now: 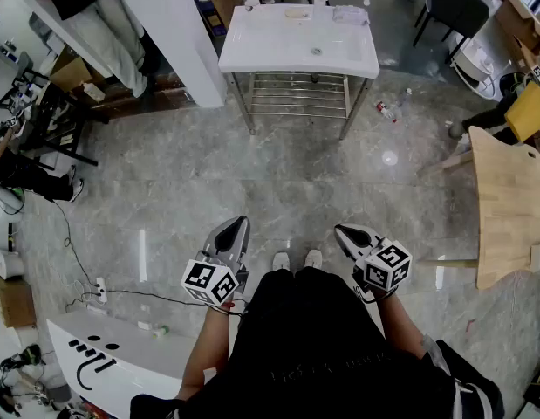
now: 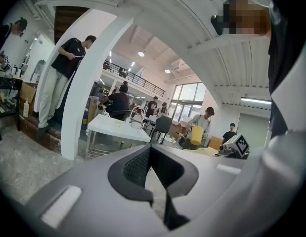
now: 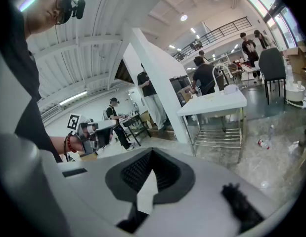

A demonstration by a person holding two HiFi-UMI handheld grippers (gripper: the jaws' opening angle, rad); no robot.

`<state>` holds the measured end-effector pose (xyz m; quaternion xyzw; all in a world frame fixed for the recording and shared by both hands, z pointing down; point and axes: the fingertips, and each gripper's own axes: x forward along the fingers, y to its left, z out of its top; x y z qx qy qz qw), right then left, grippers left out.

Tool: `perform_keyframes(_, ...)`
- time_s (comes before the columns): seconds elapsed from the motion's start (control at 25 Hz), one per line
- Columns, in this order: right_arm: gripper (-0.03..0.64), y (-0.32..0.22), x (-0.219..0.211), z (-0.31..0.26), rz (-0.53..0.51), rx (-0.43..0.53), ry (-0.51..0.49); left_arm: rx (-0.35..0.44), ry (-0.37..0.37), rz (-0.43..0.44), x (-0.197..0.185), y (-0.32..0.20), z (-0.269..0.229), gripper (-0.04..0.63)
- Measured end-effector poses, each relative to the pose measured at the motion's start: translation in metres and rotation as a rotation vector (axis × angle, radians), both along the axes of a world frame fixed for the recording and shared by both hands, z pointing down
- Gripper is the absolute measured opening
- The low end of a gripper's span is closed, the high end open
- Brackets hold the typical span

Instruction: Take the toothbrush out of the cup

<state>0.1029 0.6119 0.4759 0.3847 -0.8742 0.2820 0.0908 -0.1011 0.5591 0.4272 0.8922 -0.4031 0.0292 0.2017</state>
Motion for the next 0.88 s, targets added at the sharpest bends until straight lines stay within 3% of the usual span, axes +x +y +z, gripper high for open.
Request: perform_keyframes(0.88, 0.012, -0.017, 0.042, 0.003, -0.075, 0.064, -0.05, 0.002, -0.059, -0.063, 0.041, 0.01, 0.0, 0.009)
